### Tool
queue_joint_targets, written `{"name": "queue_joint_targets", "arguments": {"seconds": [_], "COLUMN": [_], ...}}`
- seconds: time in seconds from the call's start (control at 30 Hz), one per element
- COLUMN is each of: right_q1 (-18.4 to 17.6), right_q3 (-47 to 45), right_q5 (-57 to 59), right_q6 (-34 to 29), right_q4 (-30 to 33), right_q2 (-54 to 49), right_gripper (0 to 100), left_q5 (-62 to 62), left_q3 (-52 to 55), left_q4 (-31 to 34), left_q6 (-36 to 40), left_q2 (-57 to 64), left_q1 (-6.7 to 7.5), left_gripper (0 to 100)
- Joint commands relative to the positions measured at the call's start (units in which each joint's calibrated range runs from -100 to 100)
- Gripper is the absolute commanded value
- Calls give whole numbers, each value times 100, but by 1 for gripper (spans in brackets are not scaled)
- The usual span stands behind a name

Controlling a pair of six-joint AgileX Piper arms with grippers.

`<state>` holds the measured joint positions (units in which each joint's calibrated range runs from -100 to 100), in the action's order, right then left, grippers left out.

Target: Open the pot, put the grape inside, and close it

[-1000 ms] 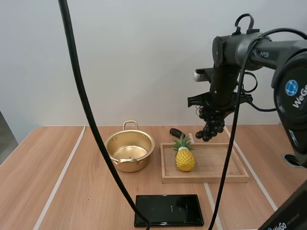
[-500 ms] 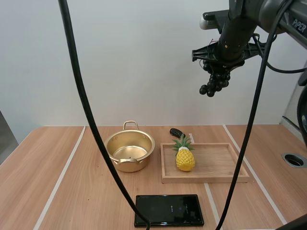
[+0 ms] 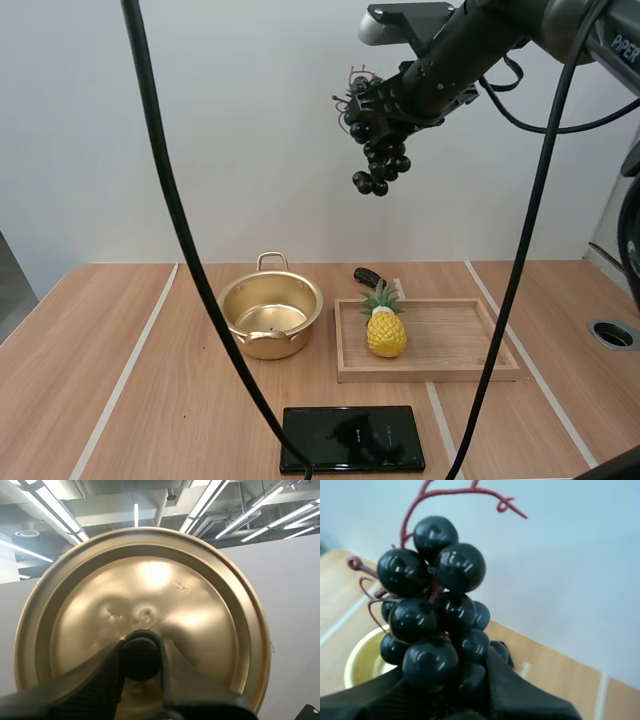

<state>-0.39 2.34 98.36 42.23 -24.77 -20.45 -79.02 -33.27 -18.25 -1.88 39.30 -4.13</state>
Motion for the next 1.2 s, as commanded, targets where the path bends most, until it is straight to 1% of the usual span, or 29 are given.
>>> {"name": "queue_joint_targets", "arguments": {"seconds": [0.0,0.07,0.17,0.23,0.33,0.43,0.6,0.7,0.83,0.93,1.0,1.17], "right_q1": [14,-21,-177,-329,-679,-1058,-1664,-1944,-2171,-2270,-2293,-2293], "right_q3": [69,69,69,69,69,69,69,69,69,69,69,-26], "right_q5": [164,164,164,164,164,164,-172,-400,-662,-792,-811,-934], "right_q6": [720,976,1200,1225,1177,952,221,-202,-637,-970,-1083,-1130], "right_q4": [-795,-960,-948,-859,-553,-38,1219,1883,2477,2845,2941,2941], "right_q2": [-100,-100,-100,-43,97,313,813,1077,1380,1612,1755,2136], "right_gripper": [0,0,0,0,0,0,0,0,0,0,0,0], "left_q5": [96,96,96,96,96,96,79,-7,-152,-229,-263,-370], "left_q3": [-40,-40,-40,-40,-40,-40,-40,-40,-40,-40,-40,-40], "left_q4": [39,39,39,26,26,26,26,26,26,26,26,26], "left_q6": [-69,-284,-496,-496,-496,-496,-496,-496,-496,-496,-496,-496], "left_q2": [21,21,21,21,21,21,25,25,25,25,25,25], "left_q1": [-10,-10,-10,-10,-10,-10,-10,-10,-10,-10,-10,-10], "left_gripper": [0,0,0,0,0,0,0,0,0,0,0,0]}}
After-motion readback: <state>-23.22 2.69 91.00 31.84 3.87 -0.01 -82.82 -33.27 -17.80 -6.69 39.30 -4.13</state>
